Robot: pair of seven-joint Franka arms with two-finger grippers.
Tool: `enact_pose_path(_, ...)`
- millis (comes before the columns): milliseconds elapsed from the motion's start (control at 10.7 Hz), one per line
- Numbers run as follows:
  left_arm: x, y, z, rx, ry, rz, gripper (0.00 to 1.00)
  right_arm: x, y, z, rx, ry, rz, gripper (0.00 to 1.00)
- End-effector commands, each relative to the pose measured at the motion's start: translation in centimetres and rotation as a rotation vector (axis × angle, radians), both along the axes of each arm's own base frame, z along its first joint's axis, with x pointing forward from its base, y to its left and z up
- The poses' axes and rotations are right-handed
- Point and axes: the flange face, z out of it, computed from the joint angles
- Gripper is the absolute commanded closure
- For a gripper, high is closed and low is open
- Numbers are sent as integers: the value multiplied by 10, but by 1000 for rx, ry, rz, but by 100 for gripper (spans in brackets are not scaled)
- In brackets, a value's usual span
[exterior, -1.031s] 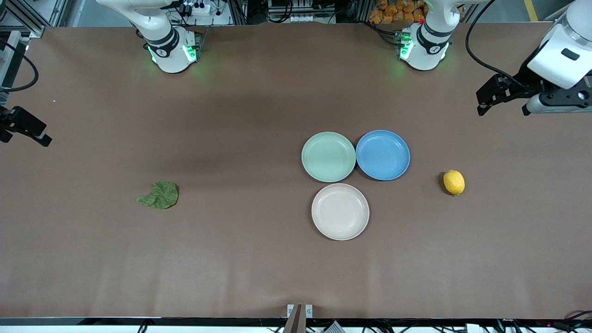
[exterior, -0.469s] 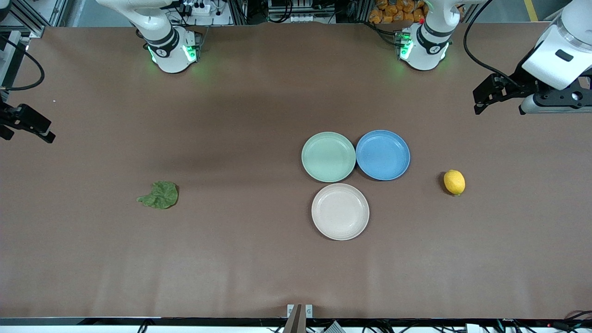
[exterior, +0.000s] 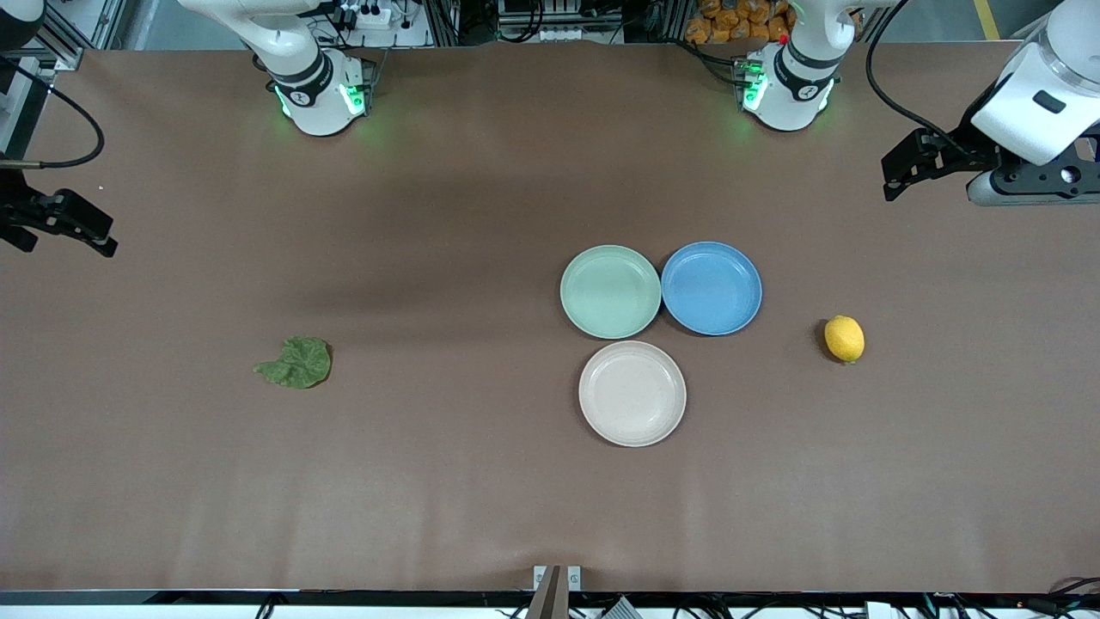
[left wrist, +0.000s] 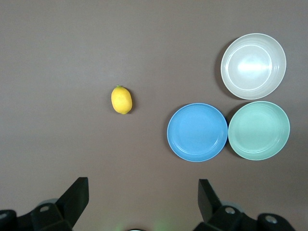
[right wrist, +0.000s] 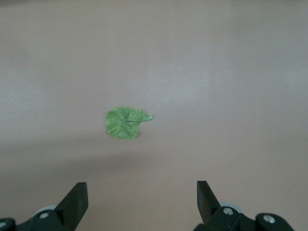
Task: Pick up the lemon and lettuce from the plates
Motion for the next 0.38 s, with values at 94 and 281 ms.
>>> enact_pose_path(94,1,19,6,8,14,17,0,-7,0,-17,-6,38,20,0)
enact_pose_path(281,1,22,6,7,14,24,0,-4,1,-21,47,33,13,0)
